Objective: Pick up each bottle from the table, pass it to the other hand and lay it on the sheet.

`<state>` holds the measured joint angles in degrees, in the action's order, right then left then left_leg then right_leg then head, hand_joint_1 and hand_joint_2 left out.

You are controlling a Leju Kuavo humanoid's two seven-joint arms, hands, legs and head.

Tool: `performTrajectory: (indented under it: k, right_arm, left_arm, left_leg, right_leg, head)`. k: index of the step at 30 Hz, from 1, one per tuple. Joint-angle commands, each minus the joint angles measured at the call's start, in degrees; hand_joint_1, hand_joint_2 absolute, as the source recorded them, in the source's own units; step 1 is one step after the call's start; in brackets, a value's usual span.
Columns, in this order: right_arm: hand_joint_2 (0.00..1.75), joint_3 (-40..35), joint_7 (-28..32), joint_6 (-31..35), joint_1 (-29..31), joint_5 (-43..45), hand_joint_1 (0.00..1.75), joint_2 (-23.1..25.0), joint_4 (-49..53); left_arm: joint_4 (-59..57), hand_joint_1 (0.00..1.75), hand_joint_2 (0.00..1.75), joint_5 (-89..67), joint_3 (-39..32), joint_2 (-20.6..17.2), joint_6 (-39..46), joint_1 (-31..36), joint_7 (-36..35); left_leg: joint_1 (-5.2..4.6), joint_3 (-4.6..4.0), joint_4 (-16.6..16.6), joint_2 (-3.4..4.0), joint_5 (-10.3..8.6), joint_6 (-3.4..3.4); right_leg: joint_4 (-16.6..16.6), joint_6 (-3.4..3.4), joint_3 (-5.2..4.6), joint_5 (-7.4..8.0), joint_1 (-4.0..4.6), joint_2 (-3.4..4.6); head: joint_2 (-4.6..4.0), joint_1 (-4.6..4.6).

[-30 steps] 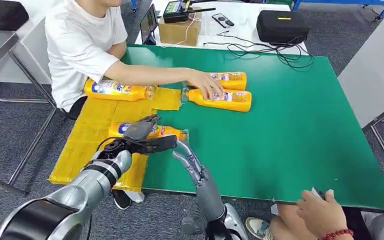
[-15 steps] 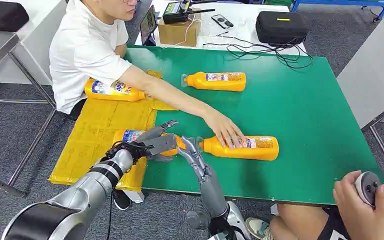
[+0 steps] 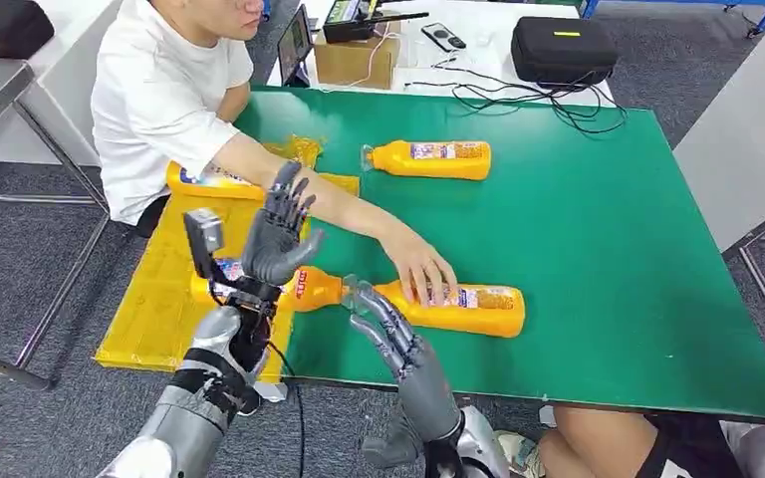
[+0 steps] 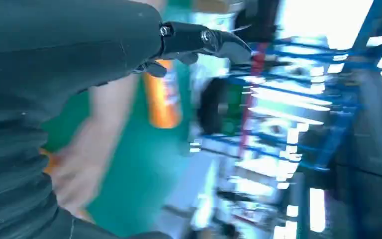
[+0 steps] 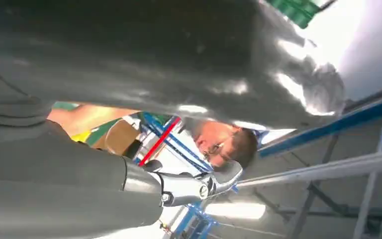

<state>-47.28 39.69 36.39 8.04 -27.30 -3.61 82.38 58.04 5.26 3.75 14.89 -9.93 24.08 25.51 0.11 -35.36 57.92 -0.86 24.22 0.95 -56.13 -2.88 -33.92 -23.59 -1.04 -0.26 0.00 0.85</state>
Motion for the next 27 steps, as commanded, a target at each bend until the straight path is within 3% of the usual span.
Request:
performTrajectory:
  k: [1, 4, 5, 6, 9, 12, 15, 19, 23, 27]
  right_arm:
    - [0.00, 2.14, 0.31, 0.68, 0.00, -0.99, 0.00, -2.59, -4.39]
    - [0.00, 11.88, -1.65, -0.32, -3.12, -11.67, 0.00, -0.79, -7.14]
    - [1.75, 14.68, -4.97, -3.62, -3.83, -14.87, 0.00, -1.10, -8.25]
    - [1.75, 17.08, -8.58, -3.81, -3.92, -21.62, 0.00, -3.23, -11.19]
    - [1.75, 23.26, -9.80, -6.03, -4.36, -23.31, 0.00, -5.01, -14.62]
    - [1.75, 23.83, -9.64, -6.64, -4.68, -23.73, 0.00, -4.43, -13.89]
    - [1.75, 25.75, -17.11, -9.29, -5.33, -29.83, 0.00, -6.61, -13.11]
    - [1.75, 30.87, -20.09, -11.97, -7.08, -30.84, 0.00, -8.08, -11.86]
    - [1.75, 30.26, -22.14, -17.96, -6.20, -31.10, 0.00, -7.25, -14.16]
    - [1.75, 29.46, -23.07, -17.66, -5.48, -32.48, 0.00, -6.71, -15.15]
  left_arm:
    - [14.55, 0.00, 1.75, 1.99, 7.09, -3.87, 0.95, -4.66, -0.62]
    - [19.95, 0.00, 1.75, 3.80, 9.13, -4.82, 4.44, -7.59, 0.52]
    - [22.43, 0.00, 1.75, 3.77, 9.63, -5.30, 5.52, -9.33, 0.57]
    - [26.12, 0.00, 1.75, 3.79, 9.36, -5.56, 6.94, -12.31, 0.95]
    - [32.00, 0.00, 1.75, 2.88, 9.06, -6.12, 9.09, -17.32, 1.66]
    - [31.51, 0.00, 1.75, 2.88, 9.00, -6.07, 9.07, -17.04, 1.64]
    - [33.68, 0.00, 1.75, 2.03, 7.76, -5.01, 12.07, -20.17, 2.22]
    - [36.92, 0.00, 1.75, -3.81, 8.52, -4.10, 18.41, -25.76, 4.28]
    - [36.04, 0.00, 1.75, -8.54, 10.06, -3.90, 22.70, -27.22, 4.62]
    - [35.43, 0.00, 1.75, -8.94, 10.02, -3.85, 22.93, -26.88, 4.51]
  left_leg:
    - [0.02, 0.19, -0.03, 0.18, 0.10, -0.04]
    - [0.02, 0.12, -0.05, 0.10, 0.05, -0.05]
    - [0.00, 0.09, -0.07, 0.07, 0.03, -0.04]
    - [0.02, 0.23, -0.09, 0.07, 0.08, -0.06]
    - [-0.02, 0.18, -0.14, 0.15, 0.05, -0.01]
    - [-0.03, 0.08, -0.06, 0.04, 0.06, 0.00]
    - [0.01, 0.17, -0.02, 0.07, 0.16, -0.04]
    - [-0.06, 0.20, -0.09, 0.09, 0.16, -0.04]
    - [-0.02, 0.21, -0.02, 0.11, 0.22, -0.02]
    - [-0.03, 0.01, -0.04, 0.10, 0.11, -0.04]
  right_leg:
    - [0.05, 0.10, 0.16, -0.04, 0.03, 0.13]
    - [0.06, 0.10, 0.10, -0.02, 0.03, 0.05]
    - [0.07, 0.08, 0.07, -0.02, 0.01, 0.02]
    - [0.10, 0.13, 0.22, -0.06, 0.04, 0.01]
    - [0.16, 0.05, 0.17, 0.00, -0.01, 0.11]
    - [0.08, 0.04, 0.08, -0.04, -0.02, -0.01]
    - [0.07, 0.12, 0.18, -0.10, 0.02, 0.05]
    - [0.12, 0.10, 0.18, -0.10, -0.06, 0.03]
    - [0.11, 0.08, 0.20, -0.12, -0.02, 0.07]
    - [0.09, 0.05, -0.02, -0.03, -0.04, 0.04]
  head:
    - [0.00, -0.02]
    - [0.00, -0.02]
    - [0.00, 0.00]
    - [0.00, -0.02]
    - [0.00, 0.00]
    - [0.00, 0.02]
    - [0.00, -0.02]
    - [0.00, 0.02]
    - [0.00, 0.00]
    - [0.00, 0.00]
